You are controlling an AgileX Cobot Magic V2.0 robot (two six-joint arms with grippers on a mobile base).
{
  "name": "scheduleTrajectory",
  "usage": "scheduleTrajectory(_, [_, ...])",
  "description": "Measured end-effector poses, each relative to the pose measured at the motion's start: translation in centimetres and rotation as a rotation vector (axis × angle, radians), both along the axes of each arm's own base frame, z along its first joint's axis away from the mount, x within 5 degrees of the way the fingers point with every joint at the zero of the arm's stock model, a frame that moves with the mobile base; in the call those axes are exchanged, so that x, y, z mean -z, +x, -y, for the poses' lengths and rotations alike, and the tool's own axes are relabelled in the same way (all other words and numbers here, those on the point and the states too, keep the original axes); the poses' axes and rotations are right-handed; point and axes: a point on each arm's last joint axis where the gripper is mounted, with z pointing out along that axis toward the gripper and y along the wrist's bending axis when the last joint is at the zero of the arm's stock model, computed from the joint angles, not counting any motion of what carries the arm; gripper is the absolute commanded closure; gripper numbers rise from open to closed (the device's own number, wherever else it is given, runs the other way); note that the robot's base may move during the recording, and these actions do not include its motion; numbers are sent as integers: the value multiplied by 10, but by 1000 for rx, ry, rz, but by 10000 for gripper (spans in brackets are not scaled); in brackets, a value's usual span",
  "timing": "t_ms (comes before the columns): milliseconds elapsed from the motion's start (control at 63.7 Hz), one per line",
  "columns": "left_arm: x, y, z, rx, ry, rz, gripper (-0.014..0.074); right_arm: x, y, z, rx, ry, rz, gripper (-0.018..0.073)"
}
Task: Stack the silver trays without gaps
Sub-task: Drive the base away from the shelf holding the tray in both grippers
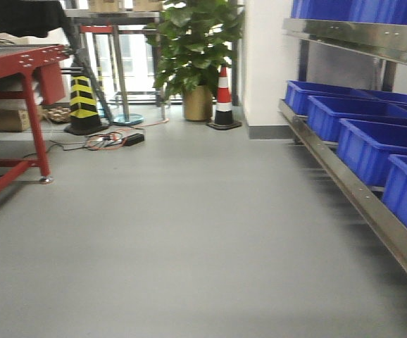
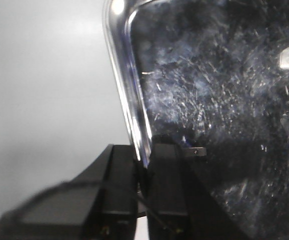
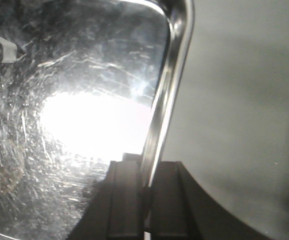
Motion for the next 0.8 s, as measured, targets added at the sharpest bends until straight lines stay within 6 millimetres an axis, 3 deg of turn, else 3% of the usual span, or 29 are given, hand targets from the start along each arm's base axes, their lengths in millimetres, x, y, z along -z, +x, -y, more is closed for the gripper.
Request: scheduleTrajectory(800, [0, 0, 0, 0, 1, -1, 644, 0, 0, 0, 0, -2, -3, 503])
